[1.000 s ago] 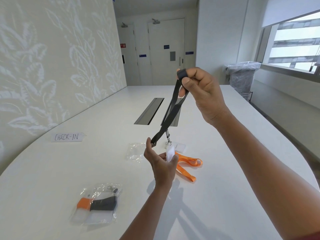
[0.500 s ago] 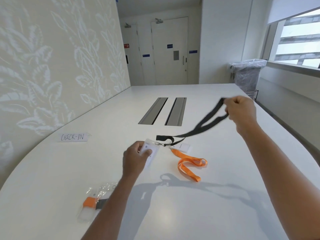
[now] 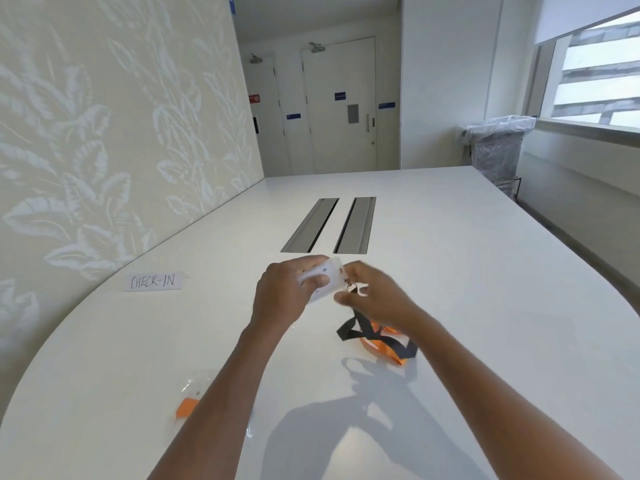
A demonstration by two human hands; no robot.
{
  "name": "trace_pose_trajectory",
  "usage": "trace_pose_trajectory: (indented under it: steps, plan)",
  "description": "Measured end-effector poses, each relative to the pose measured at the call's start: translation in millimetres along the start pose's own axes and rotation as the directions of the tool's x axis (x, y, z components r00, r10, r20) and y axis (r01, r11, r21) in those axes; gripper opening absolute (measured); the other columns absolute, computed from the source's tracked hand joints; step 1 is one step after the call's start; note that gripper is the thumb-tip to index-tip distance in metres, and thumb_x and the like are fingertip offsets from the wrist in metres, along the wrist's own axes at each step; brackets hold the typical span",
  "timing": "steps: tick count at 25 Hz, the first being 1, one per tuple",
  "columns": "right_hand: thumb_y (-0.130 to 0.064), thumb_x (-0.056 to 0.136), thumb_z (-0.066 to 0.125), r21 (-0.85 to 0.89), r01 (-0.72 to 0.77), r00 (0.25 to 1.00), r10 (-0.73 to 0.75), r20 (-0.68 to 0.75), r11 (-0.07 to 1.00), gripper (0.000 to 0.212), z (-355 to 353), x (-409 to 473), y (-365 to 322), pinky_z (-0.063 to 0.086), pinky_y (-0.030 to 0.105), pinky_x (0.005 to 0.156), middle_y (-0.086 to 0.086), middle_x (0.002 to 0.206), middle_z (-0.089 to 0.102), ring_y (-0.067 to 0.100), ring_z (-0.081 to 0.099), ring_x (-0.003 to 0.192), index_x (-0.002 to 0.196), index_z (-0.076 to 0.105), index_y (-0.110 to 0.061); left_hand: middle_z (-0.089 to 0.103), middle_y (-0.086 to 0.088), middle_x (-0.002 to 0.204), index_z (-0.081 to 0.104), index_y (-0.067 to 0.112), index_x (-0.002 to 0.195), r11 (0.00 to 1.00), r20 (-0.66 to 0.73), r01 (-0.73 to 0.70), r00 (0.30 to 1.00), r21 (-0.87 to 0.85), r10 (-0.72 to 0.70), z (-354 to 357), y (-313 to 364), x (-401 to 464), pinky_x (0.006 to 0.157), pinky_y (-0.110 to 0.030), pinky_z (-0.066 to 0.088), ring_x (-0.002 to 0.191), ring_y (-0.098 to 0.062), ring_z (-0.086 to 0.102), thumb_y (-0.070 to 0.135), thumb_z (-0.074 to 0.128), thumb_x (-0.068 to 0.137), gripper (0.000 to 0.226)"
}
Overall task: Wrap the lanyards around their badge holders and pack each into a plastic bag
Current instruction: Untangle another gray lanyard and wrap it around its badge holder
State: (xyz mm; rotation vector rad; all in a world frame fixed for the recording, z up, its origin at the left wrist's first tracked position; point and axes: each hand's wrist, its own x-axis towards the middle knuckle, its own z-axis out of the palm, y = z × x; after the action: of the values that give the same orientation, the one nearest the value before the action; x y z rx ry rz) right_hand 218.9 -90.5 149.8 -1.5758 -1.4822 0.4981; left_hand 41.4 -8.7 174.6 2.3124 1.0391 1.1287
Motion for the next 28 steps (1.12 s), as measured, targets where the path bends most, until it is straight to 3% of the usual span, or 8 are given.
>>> trace_pose_trajectory:
  steps: [3, 7, 11, 16, 19, 23, 25, 28]
  plan:
    - [-0.021, 0.095, 0.058, 0.126, 0.012, 0.999, -0.006, -0.052, 0.992, 0.005, 14, -3, -5, 0.048, 0.034, 0.062, -0.005, 0.075, 0.068, 0.021, 0.057, 0.063, 0.093, 0.058, -0.017, 0.076, 0.017, 0.094, 0.075, 0.035, 0.107, 0.992, -0.009, 0.017, 1.0, -0.122, -0.018, -11, 3, 6, 0.075, -0.024, 0.052, 0.086, -0.006, 0.069, 0.028, 0.08, 0.082, 0.026]
    - [-0.011, 0.102, 0.053, 0.357, 0.064, 0.992, -0.021, -0.123, 0.932, 0.011, 0, -2, -15, 0.036, 0.026, 0.048, -0.005, 0.055, 0.055, 0.015, 0.041, 0.046, 0.093, 0.055, -0.005, 0.075, 0.01, 0.078, 0.075, 0.03, 0.09, 0.966, -0.01, 0.132, 0.99, -0.221, -0.137, -34, -11, 9, 0.068, -0.029, 0.051, 0.073, -0.011, 0.069, 0.028, 0.082, 0.081, 0.012]
    - [-0.037, 0.094, 0.062, 0.509, 0.031, 0.999, -0.015, -0.036, 0.86, 0.036, -14, 0, -22, 0.024, 0.02, 0.042, -0.008, 0.053, 0.037, 0.009, 0.025, 0.045, 0.094, 0.06, -0.001, 0.072, 0.008, 0.07, 0.074, 0.027, 0.081, 0.942, 0.023, 0.216, 0.976, -0.259, -0.217, -49, -32, 8, 0.062, -0.026, 0.043, 0.061, -0.008, 0.059, 0.038, 0.08, 0.079, 0.012]
    - [-0.019, 0.095, 0.063, 0.434, -0.044, 0.979, 0.125, -0.161, 0.9, 0.017, -7, 7, -28, 0.029, 0.025, 0.047, -0.006, 0.053, 0.04, 0.012, 0.031, 0.047, 0.08, 0.068, -0.012, 0.077, -0.003, 0.091, 0.078, 0.029, 0.093, 0.921, 0.306, 0.26, 0.937, -0.291, -0.168, -63, -53, 5, 0.073, -0.03, 0.046, 0.076, -0.014, 0.064, 0.028, 0.077, 0.087, 0.006]
    - [-0.005, 0.088, 0.065, 0.41, -0.078, 0.945, 0.198, -0.26, 0.909, 0.009, -9, 10, -30, 0.036, 0.028, 0.054, -0.004, 0.052, 0.049, 0.015, 0.041, 0.051, 0.08, 0.067, -0.009, 0.078, 0.002, 0.103, 0.076, 0.033, 0.108, 0.925, 0.519, 0.234, 0.854, -0.299, -0.048, -79, -64, 5, 0.083, -0.026, 0.051, 0.089, -0.01, 0.068, 0.016, 0.071, 0.087, 0.028]
    - [0.0, 0.084, 0.068, 0.416, -0.133, 0.918, 0.27, -0.289, 0.9, 0.013, -19, 11, -32, 0.031, 0.026, 0.052, -0.003, 0.052, 0.049, 0.015, 0.038, 0.052, 0.077, 0.067, -0.011, 0.077, 0.003, 0.09, 0.076, 0.032, 0.094, 0.891, 0.259, 0.192, 0.962, -0.412, -0.088, -101, -76, 13, 0.078, -0.027, 0.051, 0.08, -0.01, 0.068, 0.024, 0.079, 0.073, 0.022]
    - [0.0, 0.085, 0.068, 0.338, -0.225, 0.941, 0.294, -0.167, 0.914, 0.015, -23, 9, -35, 0.033, 0.025, 0.053, -0.002, 0.054, 0.053, 0.016, 0.044, 0.056, 0.076, 0.068, -0.013, 0.076, 0.001, 0.081, 0.076, 0.028, 0.086, 0.835, 0.115, 0.152, 0.988, -0.528, -0.106, -112, -73, 25, 0.073, -0.026, 0.051, 0.074, -0.012, 0.068, 0.027, 0.086, 0.066, 0.022]
    - [-0.009, 0.085, 0.076, 0.183, -0.259, 0.965, 0.26, 0.016, 0.949, 0.008, -10, 6, -52, 0.041, 0.027, 0.066, 0.001, 0.079, 0.065, 0.015, 0.057, 0.077, 0.088, 0.069, -0.012, 0.076, 0.001, 0.079, 0.076, 0.026, 0.082, 0.771, 0.061, 0.08, 0.997, -0.632, -0.053, -123, -59, 45, 0.067, -0.019, 0.051, 0.072, -0.012, 0.067, 0.031, 0.09, 0.06, 0.027]
